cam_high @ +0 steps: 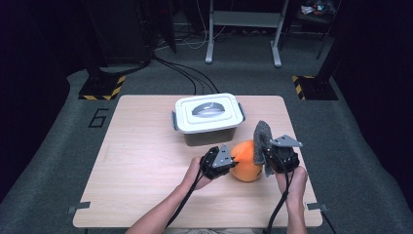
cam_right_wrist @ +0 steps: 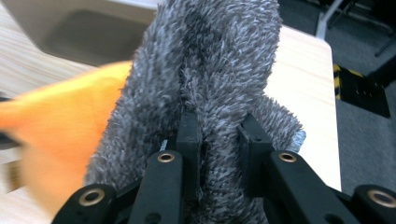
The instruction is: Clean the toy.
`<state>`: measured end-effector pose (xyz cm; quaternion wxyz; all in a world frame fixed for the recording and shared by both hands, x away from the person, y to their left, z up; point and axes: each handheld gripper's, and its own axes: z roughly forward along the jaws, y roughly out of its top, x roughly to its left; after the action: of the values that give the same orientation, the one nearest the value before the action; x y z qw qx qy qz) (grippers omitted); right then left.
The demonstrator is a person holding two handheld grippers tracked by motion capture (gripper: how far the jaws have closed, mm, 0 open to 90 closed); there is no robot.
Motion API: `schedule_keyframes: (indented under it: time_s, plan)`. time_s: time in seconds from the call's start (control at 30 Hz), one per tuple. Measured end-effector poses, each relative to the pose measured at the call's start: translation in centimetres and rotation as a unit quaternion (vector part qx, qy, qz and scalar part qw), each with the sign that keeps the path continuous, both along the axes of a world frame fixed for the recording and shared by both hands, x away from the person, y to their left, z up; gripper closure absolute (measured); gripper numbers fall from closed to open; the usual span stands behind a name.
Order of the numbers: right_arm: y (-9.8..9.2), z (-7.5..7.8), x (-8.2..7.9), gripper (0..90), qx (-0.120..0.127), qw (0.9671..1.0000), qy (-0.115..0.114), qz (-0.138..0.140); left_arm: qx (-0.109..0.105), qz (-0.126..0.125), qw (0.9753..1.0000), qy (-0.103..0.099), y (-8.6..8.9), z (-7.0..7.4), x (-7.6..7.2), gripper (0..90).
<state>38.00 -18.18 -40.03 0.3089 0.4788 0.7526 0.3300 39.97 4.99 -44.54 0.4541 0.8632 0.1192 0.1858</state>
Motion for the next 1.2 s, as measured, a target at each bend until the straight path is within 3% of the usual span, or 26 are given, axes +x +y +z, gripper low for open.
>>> schedule_keyframes:
  time_s: [0.17, 0.27, 0.3, 0.37, 0.47, 0.6, 0.93, 1.2]
  plan:
    - [1.5, 1.5, -1.9, 73.6, 0.022, 0.9985, -0.015, 0.047, 0.0, 0.001, 1.0, -0.005, 0.0, 0.1, 0.1, 82.4]
    - [2.5, 1.6, -2.3, 73.6, 0.02, 0.9972, -0.016, 0.07, -0.003, 0.002, 1.0, -0.004, 0.0, 0.1, 0.2, 82.4]
    - [3.5, 1.3, -2.5, 73.5, 0.013, 0.9961, -0.008, 0.087, 0.0, 0.001, 1.0, -0.005, 0.0, 0.1, 0.2, 82.4]
    - [4.2, 0.6, -2.4, 73.5, 0.004, 0.9956, -0.001, 0.093, -0.001, 0.001, 1.0, -0.006, -0.1, 0.1, 0.2, 82.4]
    - [4.7, -0.2, -2.1, 73.6, -0.006, 0.996, 0.002, 0.089, 0.001, 0.002, 1.0, -0.005, -0.1, 0.0, 0.2, 82.4]
    - [4.3, -0.2, -2.0, 73.7, -0.01, 0.9971, -0.002, 0.075, -0.001, -0.002, 1.0, -0.005, -0.2, 0.0, 0.1, 82.4]
    - [1.7, -0.9, -0.8, 73.9, -0.004, 0.9998, 0.006, 0.019, 0.001, -0.003, 1.0, -0.008, -0.2, 0.1, 0.2, 82.5]
    - [-0.7, -2.2, 0.6, 73.7, -0.007, 0.9991, 0.031, -0.027, 0.005, -0.002, 0.9999, -0.015, -0.1, 0.2, 0.2, 82.5]
